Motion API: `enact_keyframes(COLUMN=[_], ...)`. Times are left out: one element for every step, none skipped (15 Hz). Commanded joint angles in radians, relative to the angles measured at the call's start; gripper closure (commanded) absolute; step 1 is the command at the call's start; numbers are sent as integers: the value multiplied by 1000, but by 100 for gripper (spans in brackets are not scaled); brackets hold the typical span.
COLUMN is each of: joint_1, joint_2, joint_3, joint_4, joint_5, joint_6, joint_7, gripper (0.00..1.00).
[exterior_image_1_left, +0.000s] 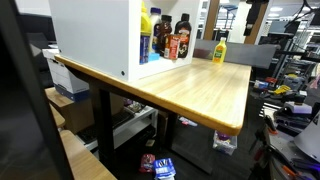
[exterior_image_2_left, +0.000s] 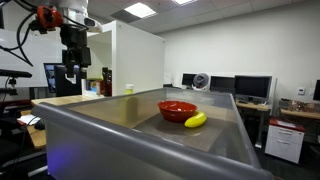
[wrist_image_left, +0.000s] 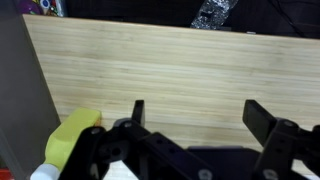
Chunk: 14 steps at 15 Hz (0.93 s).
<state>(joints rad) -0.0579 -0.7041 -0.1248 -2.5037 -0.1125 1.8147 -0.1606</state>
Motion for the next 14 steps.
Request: enact_keyframes(joint_1=[0,4,7,4,5,3,3,2,2,2,3,5,8,11], joint_2=[7,5,2,-3,-7,-10,-10,-10,-9,-9,-9,-13,-16,-19], joint_3=[-1,-10,-16,-18,-23,-27,-31,-33,-36,-38,-40,-43,-45,-44], joint_4=[5,3,1,-3,-5,-9,-9,-10,-10,-11,-11,-16,-19,-25], joint_5=[2,9,11,9,12,15,17,22,21,22,21,24,29,35], joint_6=[1,9,11,15,19,24,25,27,26,27,24,32,39,54], joint_7=[-7,-21,-34,-31,-37,-33,-33,-28,-30,-29,-33,-35,-37,-34], gripper=[0,0,0,0,0,0,0,0,0,0,0,0,0,0])
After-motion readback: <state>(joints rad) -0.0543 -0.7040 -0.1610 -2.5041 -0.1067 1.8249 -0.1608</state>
